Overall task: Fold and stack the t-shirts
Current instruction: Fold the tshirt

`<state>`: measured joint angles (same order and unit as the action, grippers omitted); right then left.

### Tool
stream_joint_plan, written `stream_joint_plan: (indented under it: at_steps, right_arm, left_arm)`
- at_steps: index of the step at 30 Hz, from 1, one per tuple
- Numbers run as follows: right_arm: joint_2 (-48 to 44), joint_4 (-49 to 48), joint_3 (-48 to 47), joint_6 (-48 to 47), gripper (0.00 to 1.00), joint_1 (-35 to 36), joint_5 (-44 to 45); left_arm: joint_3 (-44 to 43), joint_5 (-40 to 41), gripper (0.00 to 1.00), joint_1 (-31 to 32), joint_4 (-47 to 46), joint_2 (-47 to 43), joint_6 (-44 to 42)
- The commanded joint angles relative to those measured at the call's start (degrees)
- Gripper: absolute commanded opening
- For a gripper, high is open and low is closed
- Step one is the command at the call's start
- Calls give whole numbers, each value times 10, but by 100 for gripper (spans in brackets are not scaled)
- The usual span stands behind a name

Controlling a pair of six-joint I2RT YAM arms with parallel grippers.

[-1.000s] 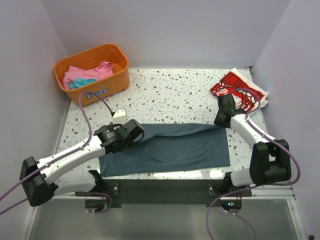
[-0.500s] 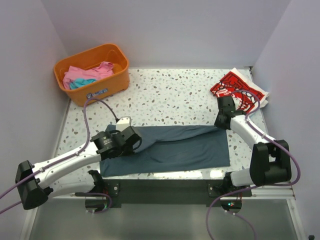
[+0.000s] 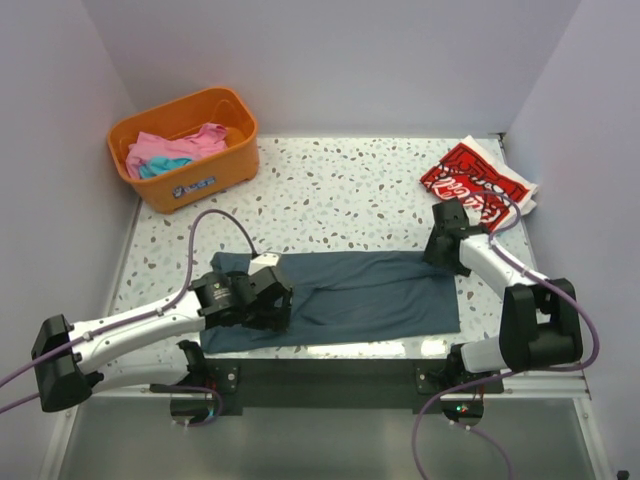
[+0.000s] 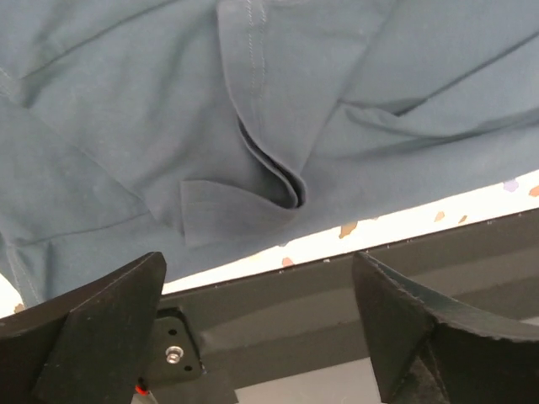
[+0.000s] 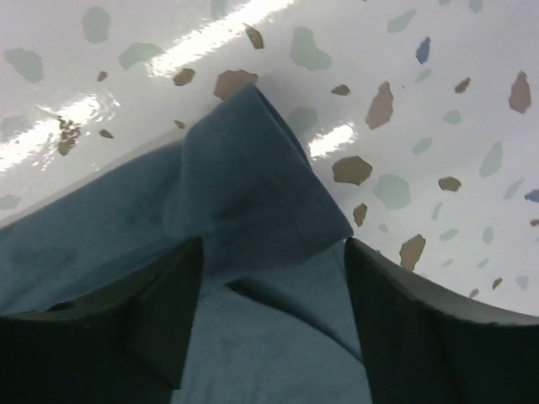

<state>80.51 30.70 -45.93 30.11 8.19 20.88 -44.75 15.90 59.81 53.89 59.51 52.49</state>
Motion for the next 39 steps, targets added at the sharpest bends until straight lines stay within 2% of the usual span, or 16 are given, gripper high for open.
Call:
stream_joint_plan:
  at_steps: [1, 2, 4, 6, 10, 14, 17, 20, 25, 29, 35, 39]
  right_arm:
    - [-11, 58, -26, 37, 76, -3, 68]
    - [-22, 76, -30, 49, 88, -3, 75]
    - [-38, 84, -36, 51, 99, -3, 82]
    - [-70, 74, -35, 38, 99, -4, 67]
    - [-108, 15, -14, -13, 99, 6, -63]
    - [-74, -30, -21, -35, 99, 65, -99]
    - [-14, -32, -42, -27, 99, 96, -80]
    - [38, -28, -50, -7, 99, 96, -71]
    - [70, -43, -37, 2, 99, 96, -68]
    - [87, -13, -36, 11, 99, 96, -35]
    - [89, -8, -28, 19, 99, 95, -20]
    - [92, -11, -28, 21, 99, 94, -27]
  left_arm:
    - [-16, -11, 100, 6, 5, -12, -26]
    - [-26, -4, 100, 6, 18, -13, -26]
    - [-52, 25, 100, 6, 26, -11, -20]
    - [-65, 49, 100, 5, 20, -4, -12]
    - [-71, 63, 100, -5, -43, 42, -25]
    - [-70, 47, 100, -58, -120, 111, -51]
    - [-52, -1, 100, -89, -183, 140, -72]
    - [-34, -30, 100, -90, -225, 163, -80]
    - [-25, -12, 100, -90, -242, 208, -79]
    - [-24, -16, 100, -90, -238, 245, -72]
    - [3, -56, 100, -77, -277, 208, -65]
    - [12, -40, 96, -38, -320, 176, -85]
